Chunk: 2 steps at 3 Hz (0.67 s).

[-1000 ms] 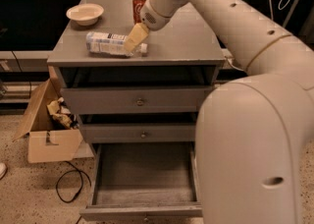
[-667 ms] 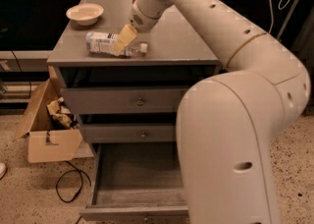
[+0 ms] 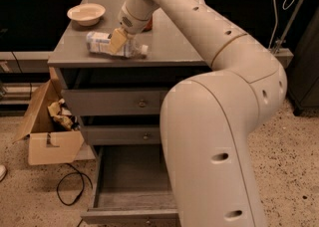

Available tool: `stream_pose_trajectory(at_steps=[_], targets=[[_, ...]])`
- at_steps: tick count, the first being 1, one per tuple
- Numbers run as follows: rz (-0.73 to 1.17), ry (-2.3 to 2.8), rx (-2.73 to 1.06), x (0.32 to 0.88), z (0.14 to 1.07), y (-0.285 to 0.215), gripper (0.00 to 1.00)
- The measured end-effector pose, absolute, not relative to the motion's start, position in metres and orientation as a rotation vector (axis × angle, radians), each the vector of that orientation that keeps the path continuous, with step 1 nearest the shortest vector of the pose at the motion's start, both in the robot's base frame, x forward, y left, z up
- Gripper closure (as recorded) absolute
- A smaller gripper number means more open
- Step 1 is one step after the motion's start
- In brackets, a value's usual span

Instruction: Place blue plastic bottle into bottom drawer

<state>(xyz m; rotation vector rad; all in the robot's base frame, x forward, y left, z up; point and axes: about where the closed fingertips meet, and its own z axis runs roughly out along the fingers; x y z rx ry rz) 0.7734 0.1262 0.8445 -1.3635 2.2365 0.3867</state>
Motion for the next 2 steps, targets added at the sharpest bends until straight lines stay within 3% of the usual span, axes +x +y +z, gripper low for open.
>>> stream_pose_trajectory(at_steps=[2], targets=[[0.435,2.15,-1.355,0.761,0.857,0.121,0.88]])
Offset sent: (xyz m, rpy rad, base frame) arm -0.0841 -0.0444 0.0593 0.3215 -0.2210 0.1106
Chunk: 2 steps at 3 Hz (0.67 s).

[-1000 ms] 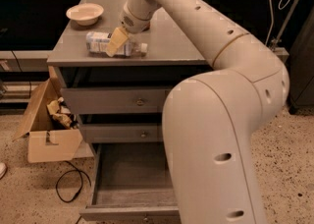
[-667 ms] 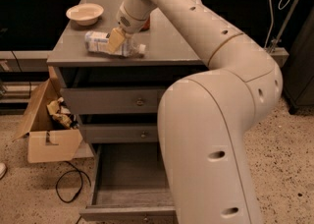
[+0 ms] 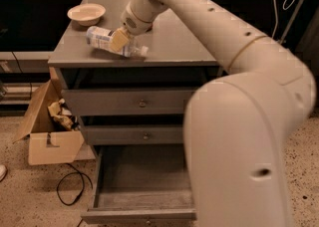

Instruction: Place blue plastic bottle into bottom drawer

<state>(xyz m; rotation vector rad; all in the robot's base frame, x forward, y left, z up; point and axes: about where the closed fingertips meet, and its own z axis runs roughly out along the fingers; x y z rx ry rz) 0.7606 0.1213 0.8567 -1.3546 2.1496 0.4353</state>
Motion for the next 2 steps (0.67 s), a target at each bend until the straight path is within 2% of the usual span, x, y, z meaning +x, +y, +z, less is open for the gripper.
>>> stream_pose_trajectory(at_steps=[1,2], targets=[[0.466,1.935,-1.322,0.718,0.915,0.098,1.0],[0.477,1.85,-1.297,0.673,0.925,0.067,1.0]])
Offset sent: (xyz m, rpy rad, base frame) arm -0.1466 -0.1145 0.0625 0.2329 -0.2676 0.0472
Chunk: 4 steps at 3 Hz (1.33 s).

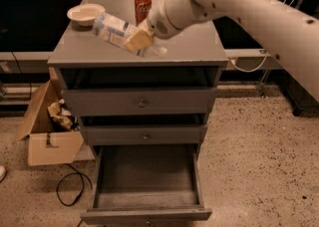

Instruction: Place blue plastic bottle into bottom drawer

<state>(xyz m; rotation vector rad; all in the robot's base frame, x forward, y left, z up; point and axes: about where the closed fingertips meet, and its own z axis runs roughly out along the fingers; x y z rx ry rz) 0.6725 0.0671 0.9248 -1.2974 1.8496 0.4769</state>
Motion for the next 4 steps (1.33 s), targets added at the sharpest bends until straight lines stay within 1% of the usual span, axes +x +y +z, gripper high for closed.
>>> stream_pose_trajectory(at_steps=[1,2,3,4], targets=[[0.461,1.903,-1.33,0.634,0.897,0.036,1.0],[0.461,1.904,-1.331,0.634,0.896,0.036,1.0],[0.432,1.992,-1.338,0.629,0.863,0.032,1.0],[0.492,2.16,-1.326,0.603,0.756,0.035,1.0]])
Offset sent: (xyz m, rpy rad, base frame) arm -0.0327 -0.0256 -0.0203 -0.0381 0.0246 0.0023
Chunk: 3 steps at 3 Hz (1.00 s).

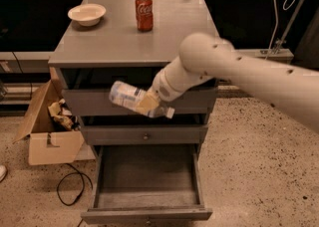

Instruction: Place blue plastic bottle into bottom drawer

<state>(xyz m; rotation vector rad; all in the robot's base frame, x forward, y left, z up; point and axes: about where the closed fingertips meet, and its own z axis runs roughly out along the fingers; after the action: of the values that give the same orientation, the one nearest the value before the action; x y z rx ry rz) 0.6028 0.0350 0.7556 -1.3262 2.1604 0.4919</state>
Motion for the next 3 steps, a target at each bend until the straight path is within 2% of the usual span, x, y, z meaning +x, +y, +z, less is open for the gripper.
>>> stream_pose_trajectory(at_steps=[1,3], targets=[[0.556,2.248,-1.295,0.585,0.692,0.034,1.0],[0.567,2.321,-1.288,0.574,0.645,0.035,1.0]])
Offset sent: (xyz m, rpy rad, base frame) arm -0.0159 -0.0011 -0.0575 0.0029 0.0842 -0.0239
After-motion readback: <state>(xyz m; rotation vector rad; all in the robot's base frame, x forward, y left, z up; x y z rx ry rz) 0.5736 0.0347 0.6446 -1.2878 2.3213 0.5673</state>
